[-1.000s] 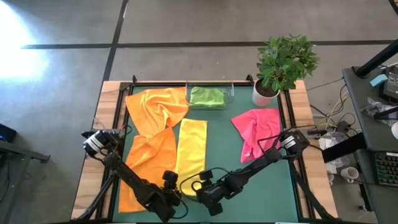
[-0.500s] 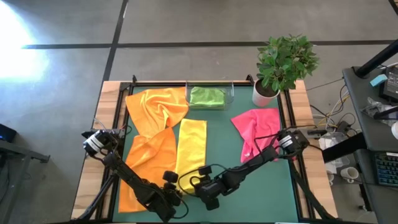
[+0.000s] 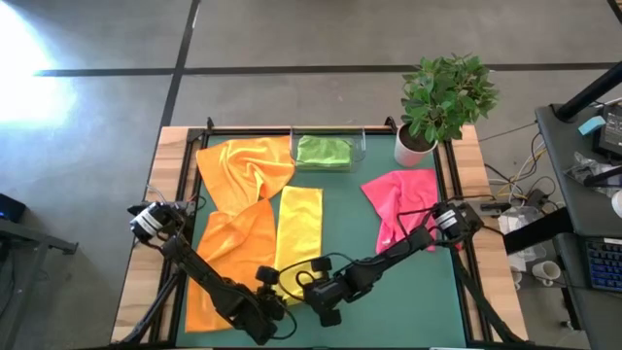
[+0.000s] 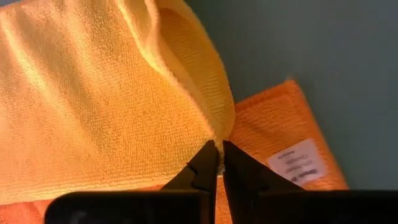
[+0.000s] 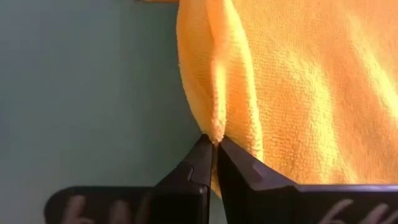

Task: Fold microfiber towels
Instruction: Fold the yellow towel

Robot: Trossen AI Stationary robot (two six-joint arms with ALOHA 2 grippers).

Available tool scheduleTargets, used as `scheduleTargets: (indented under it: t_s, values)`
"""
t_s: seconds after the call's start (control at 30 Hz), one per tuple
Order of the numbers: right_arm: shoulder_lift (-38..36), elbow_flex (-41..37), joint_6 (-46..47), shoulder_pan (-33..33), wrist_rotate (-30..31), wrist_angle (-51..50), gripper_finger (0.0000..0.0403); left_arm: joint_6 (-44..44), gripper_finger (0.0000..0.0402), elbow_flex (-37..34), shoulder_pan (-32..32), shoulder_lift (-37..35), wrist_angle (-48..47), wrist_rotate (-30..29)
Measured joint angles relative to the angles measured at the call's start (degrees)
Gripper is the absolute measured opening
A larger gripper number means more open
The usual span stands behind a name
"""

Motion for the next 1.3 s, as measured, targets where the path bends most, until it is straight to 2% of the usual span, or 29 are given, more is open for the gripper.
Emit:
scheduleTargets:
  t_s: [0.23,0.63,0.8,0.9,1.03,1.3]
  values:
    - [-2.61,2.69,5.74,1.89,-0.54,-5.91,0.0009,0.04,0.0006,1.69,0.82,-2.82,0.19,6.54]
    - [-4.28,7.62,19.06,5.94,0.18,-9.35,0.0009,-0.2,0.0006,4.04,1.86,-8.94,0.02,12.51]
    - [-4.28,10.94,24.03,7.61,1.51,-10.32,0.0009,-4.52,0.0006,4.88,1.86,-9.18,0.42,16.6]
    - [-4.28,12.51,26.55,8.3,4.37,-13.46,0.0009,-4.69,0.0006,5.18,1.88,-9.2,0.16,16.45]
    - [-4.28,13.84,27.67,8.08,8.27,-19.01,0.0009,-4.63,0.0006,5.16,2.98,-9.94,-0.73,12.92]
    - [-4.28,13.68,26.38,3.93,14.32,-25.58,0.0009,-4.57,0.0006,5.16,8.95,-12.96,-12.97,3.2]
